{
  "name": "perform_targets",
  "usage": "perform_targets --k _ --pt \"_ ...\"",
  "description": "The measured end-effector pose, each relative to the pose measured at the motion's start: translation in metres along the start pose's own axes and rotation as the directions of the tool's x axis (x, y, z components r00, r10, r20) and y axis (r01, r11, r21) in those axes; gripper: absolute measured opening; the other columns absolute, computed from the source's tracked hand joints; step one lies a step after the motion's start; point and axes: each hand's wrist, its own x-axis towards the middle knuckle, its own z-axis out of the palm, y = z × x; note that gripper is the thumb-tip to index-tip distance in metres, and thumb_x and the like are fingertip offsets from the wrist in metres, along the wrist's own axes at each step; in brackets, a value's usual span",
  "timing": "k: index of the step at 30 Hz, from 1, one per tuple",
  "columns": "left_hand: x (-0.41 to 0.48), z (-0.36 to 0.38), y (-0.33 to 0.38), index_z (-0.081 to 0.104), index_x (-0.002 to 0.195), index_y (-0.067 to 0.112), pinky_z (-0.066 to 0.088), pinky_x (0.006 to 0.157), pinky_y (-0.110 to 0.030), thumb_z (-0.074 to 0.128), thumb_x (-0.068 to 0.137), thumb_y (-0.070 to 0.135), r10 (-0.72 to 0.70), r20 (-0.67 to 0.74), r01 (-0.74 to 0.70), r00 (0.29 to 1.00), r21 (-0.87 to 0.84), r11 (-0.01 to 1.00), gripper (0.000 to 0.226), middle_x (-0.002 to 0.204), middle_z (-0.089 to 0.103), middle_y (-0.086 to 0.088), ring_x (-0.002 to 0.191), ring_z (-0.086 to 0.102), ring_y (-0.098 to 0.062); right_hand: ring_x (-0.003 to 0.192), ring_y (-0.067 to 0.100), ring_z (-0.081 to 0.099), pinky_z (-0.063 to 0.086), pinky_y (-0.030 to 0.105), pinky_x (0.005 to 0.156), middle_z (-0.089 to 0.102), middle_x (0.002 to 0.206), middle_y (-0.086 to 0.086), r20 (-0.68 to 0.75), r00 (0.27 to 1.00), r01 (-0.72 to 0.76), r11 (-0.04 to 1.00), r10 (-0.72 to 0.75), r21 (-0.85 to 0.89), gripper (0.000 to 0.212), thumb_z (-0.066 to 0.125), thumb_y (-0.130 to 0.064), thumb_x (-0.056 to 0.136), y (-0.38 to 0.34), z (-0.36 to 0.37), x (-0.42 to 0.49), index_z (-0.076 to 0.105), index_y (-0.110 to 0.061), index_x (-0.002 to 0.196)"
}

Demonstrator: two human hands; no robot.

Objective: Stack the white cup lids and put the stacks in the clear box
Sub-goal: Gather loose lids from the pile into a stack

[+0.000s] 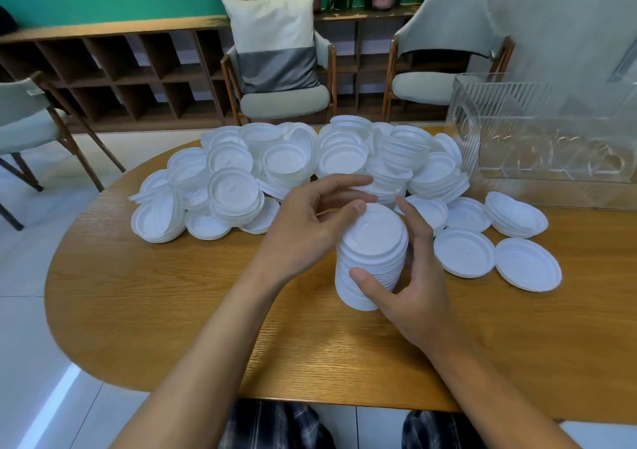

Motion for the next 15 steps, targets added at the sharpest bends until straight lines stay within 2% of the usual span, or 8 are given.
perform_targets --k 3,5,8,9,11,15 --pt "0.0 0.005 -0.006 0.073 0.126 0.017 0.054 0.107 -0.043 0.069 0.102 0.016 0.012 -0.014 -0.011 1.0 0.022 1.0 0.025 0.116 0.078 0.005 0.118 0.07 -0.009 0.142 0.015 0.05 0.045 0.028 0.112 0.05 0.15 -0.013 -0.007 1.0 -0.002 1.0 0.002 -0.004 0.082 0.08 -0.042 0.086 0.0 0.0 0.001 0.034 -0.036 0.153" --pt "-0.004 0.008 -0.007 0.074 0.125 0.02 0.055 0.104 -0.04 0.072 0.1 0.025 0.055 -0.059 -0.05 0.997 0.092 0.995 0.026 0.119 0.076 0.008 0.118 0.068 -0.007 0.14 0.016 0.052 0.046 0.027 0.11 0.053 0.147 -0.01 -0.007 1.0 -0.017 1.0 0.017 -0.006 0.078 0.08 -0.043 0.085 0.0 0.0 0.0 0.039 -0.034 0.151" --pt "-0.017 0.011 -0.005 0.069 0.131 0.03 0.052 0.097 -0.023 0.083 0.08 0.053 0.101 -0.042 -0.087 0.994 0.26 0.962 0.059 0.123 0.066 0.016 0.12 0.063 -0.003 0.138 0.014 0.053 0.045 0.023 0.109 0.054 0.146 -0.011 -0.018 1.0 -0.008 1.0 0.008 -0.008 0.076 0.079 -0.041 0.085 -0.001 0.001 -0.001 0.041 -0.031 0.149" --pt "-0.021 0.013 -0.004 0.066 0.135 0.032 0.049 0.094 -0.019 0.088 0.073 0.056 0.11 -0.023 -0.098 0.994 0.311 0.945 0.07 0.124 0.063 0.017 0.119 0.061 -0.003 0.138 0.014 0.054 0.045 0.023 0.109 0.055 0.146 -0.011 -0.022 1.0 -0.004 1.0 0.003 -0.007 0.075 0.079 -0.04 0.085 -0.001 0.001 -0.001 0.041 -0.032 0.149" --pt "-0.024 0.015 -0.003 0.061 0.14 0.033 0.048 0.092 -0.016 0.093 0.071 0.049 0.132 -0.019 -0.118 0.991 0.335 0.935 0.078 0.123 0.062 0.016 0.117 0.061 -0.005 0.138 0.013 0.054 0.047 0.026 0.109 0.054 0.146 -0.012 -0.027 1.0 -0.001 1.0 0.001 0.001 0.076 0.079 -0.038 0.084 -0.002 0.001 -0.001 0.039 -0.036 0.149" --pt "-0.022 0.008 0.0 0.055 0.145 0.032 0.052 0.104 -0.032 0.094 0.076 0.024 0.102 0.014 -0.103 0.995 0.218 0.97 0.081 0.124 0.07 0.011 0.122 0.064 -0.01 0.141 0.013 0.051 0.046 0.023 0.11 0.05 0.149 -0.022 -0.027 1.0 -0.002 0.999 0.003 0.051 0.083 0.08 -0.037 0.086 -0.006 0.001 -0.002 0.033 -0.033 0.154"
